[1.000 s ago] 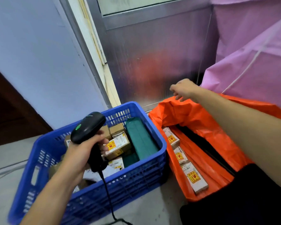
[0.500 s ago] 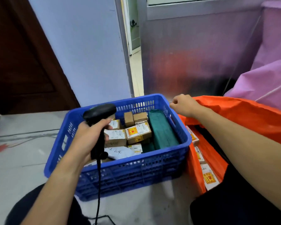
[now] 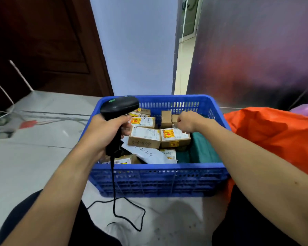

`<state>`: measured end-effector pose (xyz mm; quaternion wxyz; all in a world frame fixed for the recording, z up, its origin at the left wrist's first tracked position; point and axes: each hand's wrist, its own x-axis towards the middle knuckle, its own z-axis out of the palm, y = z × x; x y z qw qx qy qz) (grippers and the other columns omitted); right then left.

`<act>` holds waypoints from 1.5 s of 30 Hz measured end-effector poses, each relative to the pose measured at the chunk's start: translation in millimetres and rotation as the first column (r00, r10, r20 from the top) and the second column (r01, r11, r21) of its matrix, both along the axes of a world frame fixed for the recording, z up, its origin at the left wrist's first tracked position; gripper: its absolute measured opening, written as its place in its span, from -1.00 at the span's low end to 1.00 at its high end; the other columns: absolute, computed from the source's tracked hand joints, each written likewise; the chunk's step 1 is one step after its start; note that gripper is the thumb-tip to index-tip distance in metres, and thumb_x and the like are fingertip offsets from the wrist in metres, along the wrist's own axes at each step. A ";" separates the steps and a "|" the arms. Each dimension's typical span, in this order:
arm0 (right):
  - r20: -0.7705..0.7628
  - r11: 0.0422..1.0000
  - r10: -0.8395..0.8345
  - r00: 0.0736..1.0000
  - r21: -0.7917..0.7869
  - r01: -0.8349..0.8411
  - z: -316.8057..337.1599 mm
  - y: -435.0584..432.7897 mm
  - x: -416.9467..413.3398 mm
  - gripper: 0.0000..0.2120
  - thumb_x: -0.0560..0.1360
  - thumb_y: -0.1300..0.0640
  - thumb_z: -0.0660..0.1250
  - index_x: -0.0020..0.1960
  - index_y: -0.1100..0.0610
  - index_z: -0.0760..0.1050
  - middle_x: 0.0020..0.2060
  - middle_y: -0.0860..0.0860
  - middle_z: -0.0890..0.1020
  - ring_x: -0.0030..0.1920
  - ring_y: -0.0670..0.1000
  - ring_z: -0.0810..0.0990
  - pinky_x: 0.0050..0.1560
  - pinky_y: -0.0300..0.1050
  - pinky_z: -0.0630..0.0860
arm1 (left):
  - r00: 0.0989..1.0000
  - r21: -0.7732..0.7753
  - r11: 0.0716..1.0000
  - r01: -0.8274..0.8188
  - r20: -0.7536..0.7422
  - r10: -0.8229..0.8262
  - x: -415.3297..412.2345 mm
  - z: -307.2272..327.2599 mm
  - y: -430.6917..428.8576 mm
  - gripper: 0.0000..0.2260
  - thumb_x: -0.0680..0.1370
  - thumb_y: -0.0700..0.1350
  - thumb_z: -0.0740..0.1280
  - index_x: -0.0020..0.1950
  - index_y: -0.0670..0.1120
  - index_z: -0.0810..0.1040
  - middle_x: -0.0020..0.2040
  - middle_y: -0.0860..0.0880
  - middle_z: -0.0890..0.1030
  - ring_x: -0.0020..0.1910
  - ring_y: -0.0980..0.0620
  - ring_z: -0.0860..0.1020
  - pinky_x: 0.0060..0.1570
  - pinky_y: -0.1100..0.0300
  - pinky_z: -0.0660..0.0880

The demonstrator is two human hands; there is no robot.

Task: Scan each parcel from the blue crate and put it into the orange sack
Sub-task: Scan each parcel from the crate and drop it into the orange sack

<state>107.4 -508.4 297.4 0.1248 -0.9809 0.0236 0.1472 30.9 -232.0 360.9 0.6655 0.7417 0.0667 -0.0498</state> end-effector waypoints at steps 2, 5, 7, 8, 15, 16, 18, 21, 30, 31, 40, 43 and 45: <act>-0.021 1.000 -0.002 1.000 0.005 0.002 -7.8 8.2 10.3 -0.73 0.64 0.00 0.24 -0.16 0.10 0.54 -0.23 0.05 0.68 -0.22 0.03 0.68 -0.16 -0.09 0.58 | 1.000 0.007 1.000 0.004 0.009 -0.005 1.9 2.8 1.8 -0.98 0.61 -0.18 0.44 0.01 -0.11 0.67 -0.23 -0.10 0.70 -0.30 -0.02 0.61 -0.06 0.03 0.51; -0.088 0.994 -0.053 0.995 0.088 0.060 -23.9 13.1 25.5 -0.72 0.65 -0.03 0.24 0.01 0.17 0.58 -0.17 0.06 0.70 -0.17 0.05 0.70 0.01 0.01 0.66 | 0.999 0.040 0.999 0.034 0.011 -0.034 3.7 5.4 4.6 -0.96 0.60 -0.17 0.45 0.02 -0.11 0.68 -0.20 -0.11 0.72 -0.30 -0.01 0.63 -0.05 0.04 0.55; -0.170 0.978 -0.102 0.980 0.163 0.130 -36.2 13.1 33.2 -0.71 0.66 -0.04 0.24 0.10 0.19 0.55 -0.13 0.06 0.71 -0.14 0.05 0.72 0.07 0.04 0.67 | 0.999 0.070 0.996 0.050 0.012 -0.050 5.9 7.4 6.2 -0.94 0.59 -0.16 0.45 0.04 -0.11 0.69 -0.20 -0.10 0.73 -0.29 0.01 0.65 -0.07 0.06 0.57; -0.225 0.964 -0.131 0.966 0.198 0.177 -43.1 12.1 35.3 -0.71 0.66 -0.05 0.25 0.12 0.19 0.53 -0.11 0.06 0.71 -0.12 0.05 0.72 0.09 0.04 0.67 | 0.998 0.080 0.995 0.056 0.013 -0.057 7.2 8.2 6.6 -0.94 0.59 -0.15 0.46 0.05 -0.10 0.68 -0.19 -0.10 0.74 -0.29 0.02 0.65 -0.07 0.07 0.57; -0.532 0.767 -0.245 0.810 0.404 0.498 -86.5 15.3 41.1 -0.52 0.63 -0.15 0.29 0.34 0.21 0.48 0.02 0.11 0.70 -0.04 0.07 0.69 -0.11 -0.05 0.61 | 0.998 0.105 0.992 0.064 -0.016 -0.063 19.9 7.5 10.2 -0.92 0.60 -0.13 0.45 0.08 -0.08 0.69 -0.15 -0.11 0.75 -0.26 0.02 0.66 -0.07 0.08 0.59; -0.559 0.743 -0.242 0.793 0.420 0.522 -89.6 15.8 40.7 -0.49 0.63 -0.15 0.30 0.38 0.22 0.46 0.04 0.12 0.68 -0.01 0.08 0.68 -0.11 -0.04 0.60 | 0.998 0.110 0.992 0.060 -0.019 -0.059 21.0 7.5 10.0 -0.91 0.60 -0.13 0.45 0.08 -0.09 0.69 -0.15 -0.11 0.75 -0.27 0.03 0.66 -0.07 0.08 0.59; -0.609 0.688 -0.236 0.757 0.445 0.573 -98.5 16.2 42.6 -0.41 0.61 -0.16 0.32 0.44 0.25 0.42 0.09 0.16 0.66 0.05 0.11 0.67 -0.02 -0.01 0.62 | 0.998 0.115 0.992 0.061 -0.028 -0.058 22.8 7.2 8.6 -0.91 0.60 -0.13 0.46 0.07 -0.09 0.69 -0.15 -0.11 0.75 -0.27 0.03 0.65 -0.09 0.11 0.60; -0.659 0.602 -0.215 0.721 0.492 0.629 -111.7 20.8 46.7 -0.32 0.57 -0.17 0.38 0.47 0.29 0.38 0.22 0.24 0.62 0.18 0.18 0.64 0.25 0.09 0.59 | 0.997 0.117 0.991 0.062 -0.049 -0.057 24.2 6.3 7.4 -0.90 0.60 -0.12 0.45 0.07 -0.11 0.69 -0.17 -0.08 0.73 -0.26 0.03 0.64 -0.14 0.13 0.59; -0.650 0.372 -0.246 0.719 0.622 0.689 -130.7 55.9 46.8 -0.41 0.58 -0.05 0.42 0.47 0.24 0.37 0.20 0.23 0.59 0.21 0.20 0.60 0.33 0.09 0.54 | 0.996 0.140 0.987 0.078 -0.046 -0.073 28.1 2.9 1.3 -0.88 0.59 -0.09 0.46 0.10 -0.07 0.70 -0.11 -0.09 0.76 -0.24 0.03 0.68 -0.07 0.06 0.60; -0.640 0.368 -0.253 0.725 0.629 0.684 -131.1 57.0 47.0 -0.43 0.57 -0.05 0.44 0.44 0.23 0.39 0.18 0.22 0.61 0.19 0.18 0.62 0.31 0.09 0.55 | 0.996 0.139 0.987 0.081 -0.043 -0.076 28.3 2.9 -0.3 -0.88 0.59 -0.09 0.46 0.11 -0.06 0.69 -0.12 -0.09 0.76 -0.24 0.03 0.68 -0.06 0.06 0.60; -0.635 0.301 -0.289 0.716 0.650 0.698 -109.4 19.4 42.5 -0.63 0.60 0.08 0.42 0.28 0.22 0.39 0.05 0.16 0.65 0.06 0.16 0.72 0.15 0.03 0.63 | 0.994 0.160 0.981 0.108 -0.052 -0.101 29.4 1.7 -10.2 -0.89 0.60 -0.10 0.45 0.10 -0.08 0.69 -0.15 -0.08 0.75 -0.26 0.04 0.67 -0.05 0.07 0.60; -0.642 0.331 -0.321 0.696 0.612 0.718 -103.4 -0.3 38.3 -0.62 0.62 0.11 0.36 0.35 0.26 0.38 0.04 0.18 0.67 0.00 0.15 0.72 0.03 0.00 0.63 | 0.993 0.155 0.982 0.109 -0.057 -0.101 28.9 2.1 -12.6 -0.88 0.60 -0.11 0.45 0.11 -0.11 0.69 -0.21 -0.03 0.73 -0.29 0.05 0.66 -0.15 0.17 0.58; -0.655 0.380 -0.322 0.683 0.572 0.727 -100.3 -11.0 33.1 -0.54 0.62 0.05 0.38 0.39 0.28 0.39 0.12 0.22 0.66 0.08 0.17 0.70 0.08 0.04 0.63 | 0.994 0.157 0.982 0.105 -0.051 -0.098 27.1 3.1 -14.2 -0.89 0.60 -0.11 0.46 0.09 -0.09 0.70 -0.22 -0.01 0.73 -0.30 0.06 0.67 -0.20 0.23 0.58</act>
